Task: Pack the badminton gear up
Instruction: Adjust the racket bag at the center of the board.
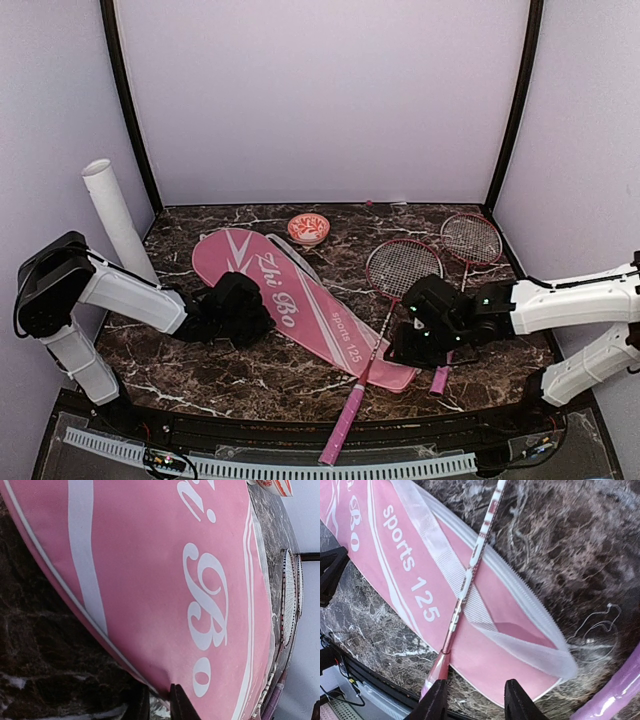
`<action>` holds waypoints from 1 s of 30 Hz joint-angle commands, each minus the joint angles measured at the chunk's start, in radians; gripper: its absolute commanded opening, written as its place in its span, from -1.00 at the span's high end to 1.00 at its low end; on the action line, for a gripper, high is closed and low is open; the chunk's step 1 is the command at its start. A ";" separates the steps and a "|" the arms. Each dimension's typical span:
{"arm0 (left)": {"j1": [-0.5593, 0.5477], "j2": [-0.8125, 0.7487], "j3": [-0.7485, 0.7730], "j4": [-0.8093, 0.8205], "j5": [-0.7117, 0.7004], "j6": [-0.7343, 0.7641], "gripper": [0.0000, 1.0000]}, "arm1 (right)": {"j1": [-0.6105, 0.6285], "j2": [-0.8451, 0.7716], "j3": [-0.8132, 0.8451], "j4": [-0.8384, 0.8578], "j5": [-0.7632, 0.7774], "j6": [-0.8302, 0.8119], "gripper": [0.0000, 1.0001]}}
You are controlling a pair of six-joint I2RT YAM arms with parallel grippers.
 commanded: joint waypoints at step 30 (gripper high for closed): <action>-0.002 -0.089 -0.099 -0.097 -0.084 0.115 1.00 | 0.173 0.425 0.255 -0.235 0.165 0.160 0.22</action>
